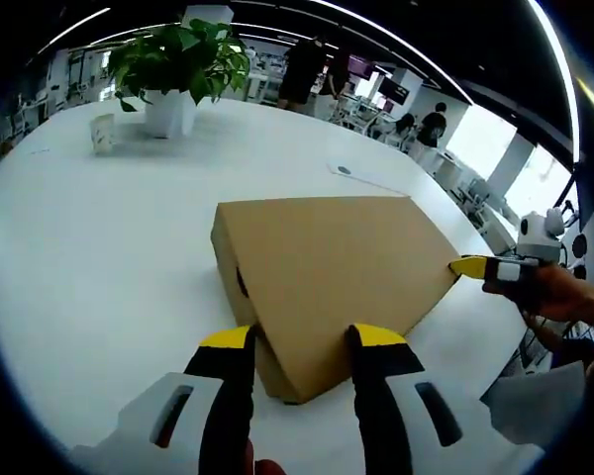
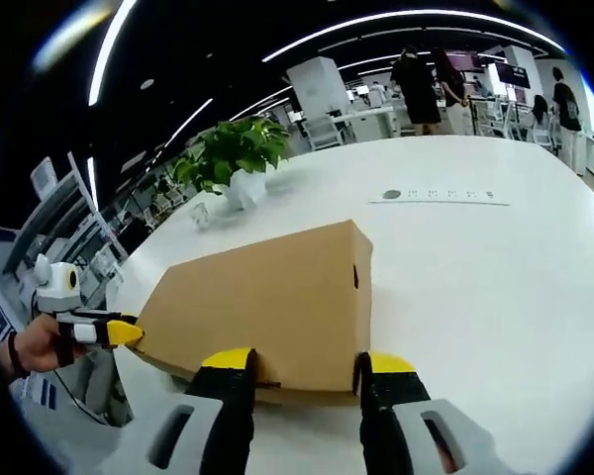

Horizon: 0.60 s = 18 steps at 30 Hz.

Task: Operate the shoe box by opening the lid, removing the specified soft item, and placing it in the target area until the item is outside and the box remains undamaged.

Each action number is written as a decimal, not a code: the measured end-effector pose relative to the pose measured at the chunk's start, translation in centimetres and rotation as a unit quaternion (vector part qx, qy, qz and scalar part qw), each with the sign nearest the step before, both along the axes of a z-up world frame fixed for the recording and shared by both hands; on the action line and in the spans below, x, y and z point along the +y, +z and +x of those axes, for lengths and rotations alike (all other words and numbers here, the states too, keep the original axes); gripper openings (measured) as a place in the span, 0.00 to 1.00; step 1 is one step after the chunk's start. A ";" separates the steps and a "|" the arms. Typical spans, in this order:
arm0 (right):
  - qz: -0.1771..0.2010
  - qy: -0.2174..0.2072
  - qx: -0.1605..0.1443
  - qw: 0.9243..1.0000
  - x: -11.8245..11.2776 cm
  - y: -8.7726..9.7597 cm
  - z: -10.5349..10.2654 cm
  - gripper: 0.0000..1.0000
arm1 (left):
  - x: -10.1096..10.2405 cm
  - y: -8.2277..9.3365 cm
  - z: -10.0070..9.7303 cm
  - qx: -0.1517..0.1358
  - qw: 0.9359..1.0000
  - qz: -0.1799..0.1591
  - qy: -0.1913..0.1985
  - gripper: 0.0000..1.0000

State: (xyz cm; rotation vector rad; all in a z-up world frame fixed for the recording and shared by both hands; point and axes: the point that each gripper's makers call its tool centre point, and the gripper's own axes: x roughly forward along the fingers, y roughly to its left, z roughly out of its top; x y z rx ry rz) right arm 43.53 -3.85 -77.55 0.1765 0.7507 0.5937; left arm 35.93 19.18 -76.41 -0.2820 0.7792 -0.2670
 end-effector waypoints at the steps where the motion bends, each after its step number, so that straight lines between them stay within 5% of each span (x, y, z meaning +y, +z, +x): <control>1: 0.000 0.000 0.000 1.000 0.0 0.0 0.0 0.39 | 0.1 0.0 0.0 0.001 1.000 -0.001 -0.001 0.38; 4: -0.006 0.011 0.007 1.000 0.1 0.0 -0.3 0.39 | 0.4 -0.1 0.3 0.004 1.000 0.001 -0.018 0.39; 9: -0.013 0.057 -0.007 0.998 0.2 0.3 -1.1 0.43 | 0.4 0.1 -0.2 -0.022 0.994 0.041 -0.100 0.40; 18: -0.030 0.108 -0.029 0.993 0.9 0.2 -2.1 0.55 | 0.0 0.3 -0.6 -0.036 0.992 0.011 -0.122 0.51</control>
